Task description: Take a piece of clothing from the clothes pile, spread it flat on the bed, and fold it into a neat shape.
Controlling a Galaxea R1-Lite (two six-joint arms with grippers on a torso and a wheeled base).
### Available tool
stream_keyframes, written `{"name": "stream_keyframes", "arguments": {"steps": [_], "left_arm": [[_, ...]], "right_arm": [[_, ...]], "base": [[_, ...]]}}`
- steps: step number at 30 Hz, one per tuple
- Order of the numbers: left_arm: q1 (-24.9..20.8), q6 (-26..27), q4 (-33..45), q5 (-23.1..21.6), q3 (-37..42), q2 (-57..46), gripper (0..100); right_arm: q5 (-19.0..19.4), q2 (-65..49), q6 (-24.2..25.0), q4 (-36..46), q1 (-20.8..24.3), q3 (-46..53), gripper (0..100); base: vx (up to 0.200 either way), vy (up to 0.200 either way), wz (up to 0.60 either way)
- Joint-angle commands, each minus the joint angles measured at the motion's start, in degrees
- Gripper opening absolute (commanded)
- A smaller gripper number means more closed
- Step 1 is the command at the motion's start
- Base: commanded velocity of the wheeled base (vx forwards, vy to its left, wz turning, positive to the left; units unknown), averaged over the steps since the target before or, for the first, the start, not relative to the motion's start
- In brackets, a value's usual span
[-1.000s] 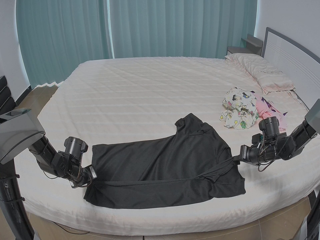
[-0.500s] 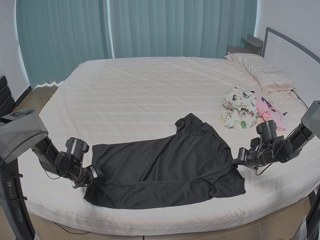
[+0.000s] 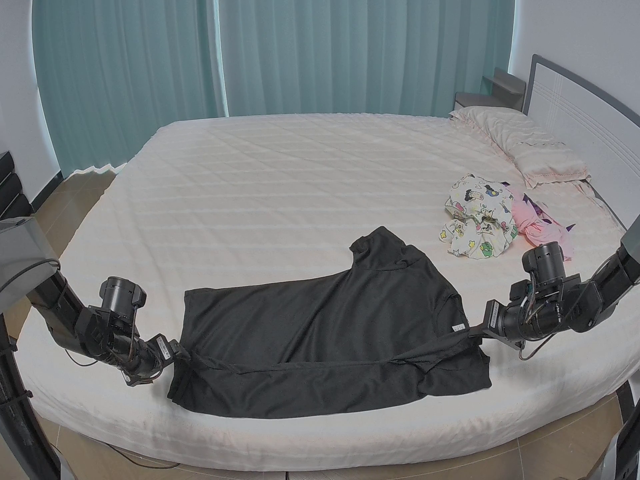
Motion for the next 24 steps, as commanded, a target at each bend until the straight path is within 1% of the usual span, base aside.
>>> {"name": "stream_keyframes", "arguments": {"steps": [1, 5, 6, 10, 14, 19, 21, 24], "left_arm": [[1.33, 0.02, -0.14, -1.68, 2.92, -2.08, 100], [1.33, 0.02, -0.14, -2.91, 3.63, -2.17, 100], [1.25, 0.02, -0.14, -2.91, 3.72, -2.17, 100], [1.25, 0.10, -2.78, -3.00, 4.86, -1.91, 100], [1.25, 0.10, -6.82, -3.18, 6.53, -1.73, 100], [1.16, 0.10, -7.61, -3.62, 7.14, -1.73, 100], [1.16, 0.02, -7.61, -6.08, 7.23, -2.00, 100], [1.25, 0.02, -7.70, -8.10, 7.76, -2.26, 100]], "right_arm": [[-0.03, -4.27, 0.05, 2.49, 0.13, 2.23, 0], [0.06, -5.15, 0.14, 5.57, -0.04, 2.41, 0], [0.06, -5.23, 0.05, 5.92, -0.04, 2.50, 100], [-0.20, -5.15, -0.82, 7.68, 0.13, 5.31, 100], [-0.82, -3.83, -3.46, 8.73, -0.31, 5.40, 100], [-0.82, -3.39, -3.02, 6.71, -0.31, 4.87, 100], [-0.47, -2.33, -2.67, 4.78, -0.31, 5.22, 100], [-0.47, -0.84, -1.09, 1.70, -0.31, 6.63, 100]], "base": [[0.000, 0.000, 0.00], [0.000, 0.000, 0.00], [0.000, 0.000, 0.00], [0.000, 0.000, 0.00], [0.000, 0.000, 0.00], [0.000, 0.000, 0.00], [0.000, 0.000, 0.00], [0.000, 0.000, 0.00]]}}
